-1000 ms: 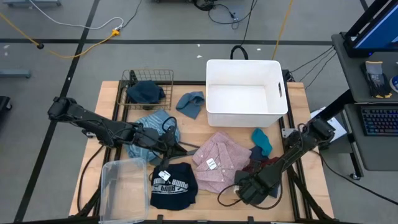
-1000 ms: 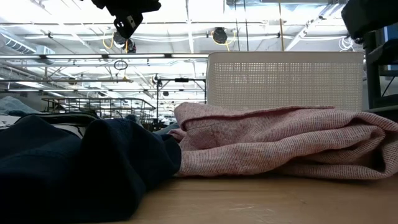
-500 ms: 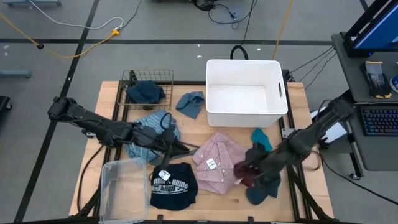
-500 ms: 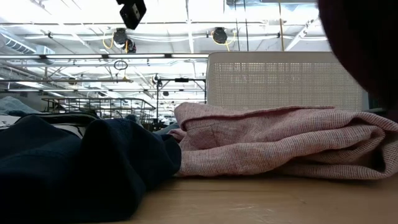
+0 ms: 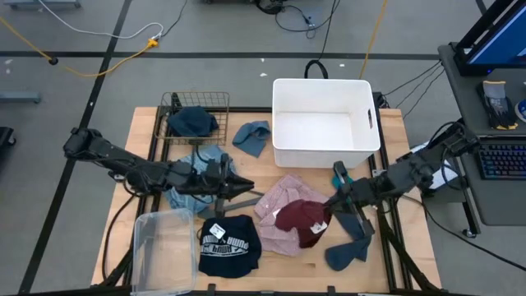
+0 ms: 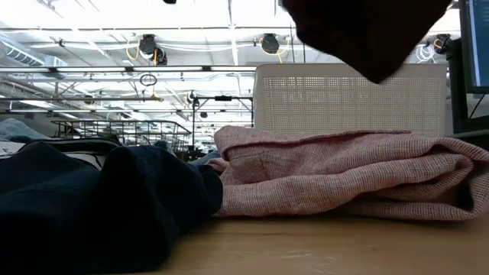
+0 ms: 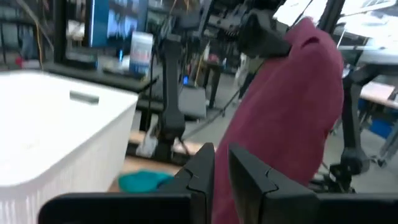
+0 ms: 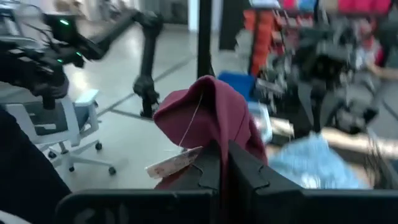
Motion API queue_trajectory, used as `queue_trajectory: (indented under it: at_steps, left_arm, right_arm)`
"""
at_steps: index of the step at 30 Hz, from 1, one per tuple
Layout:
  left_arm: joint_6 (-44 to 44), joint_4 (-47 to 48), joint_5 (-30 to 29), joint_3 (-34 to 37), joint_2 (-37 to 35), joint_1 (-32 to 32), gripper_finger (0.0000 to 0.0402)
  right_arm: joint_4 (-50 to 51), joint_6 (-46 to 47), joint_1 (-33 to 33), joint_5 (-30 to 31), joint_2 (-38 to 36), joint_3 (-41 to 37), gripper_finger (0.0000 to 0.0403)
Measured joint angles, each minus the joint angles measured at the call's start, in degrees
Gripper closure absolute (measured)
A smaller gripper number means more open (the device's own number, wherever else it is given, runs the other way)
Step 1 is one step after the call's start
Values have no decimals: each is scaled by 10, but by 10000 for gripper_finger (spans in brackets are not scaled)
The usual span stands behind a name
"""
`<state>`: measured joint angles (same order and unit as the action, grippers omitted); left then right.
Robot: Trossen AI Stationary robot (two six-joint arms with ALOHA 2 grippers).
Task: Pick & Place Cloths
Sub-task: Put the red underwear into the black basket
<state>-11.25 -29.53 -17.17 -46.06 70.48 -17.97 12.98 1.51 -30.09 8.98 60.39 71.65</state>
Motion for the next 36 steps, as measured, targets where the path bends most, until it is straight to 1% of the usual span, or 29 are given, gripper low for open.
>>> queue_trajectory:
  at_steps: [5,8,13,17,22,27,30,34,36]
  left_arm:
    - [57,-63,-30,0,0,-18,355]
    - [82,-85,-40,-1,0,-22,355]
    - [86,-72,-39,-24,0,-23,355]
    - [88,-31,-39,-41,0,-24,355]
    - [79,3,-39,-43,0,-25,355]
    - [79,13,-72,-43,0,-31,355]
    - [84,10,-84,-43,0,-38,355]
    - [97,-5,-98,-43,0,-44,355]
    - [108,-7,-103,-44,0,-46,355]
  right_arm:
    - [-69,-51,53,-105,13,0,402]
    - [-89,-55,90,-146,24,0,402]
    - [-89,-8,152,-150,50,0,403]
    - [-89,30,194,-150,78,0,403]
    - [-88,91,233,-150,106,0,403]
    - [-73,156,255,-153,119,0,403]
    - [-81,184,263,-175,128,0,403]
    - [-97,205,268,-198,142,0,403]
    - [-106,206,268,-198,151,0,403]
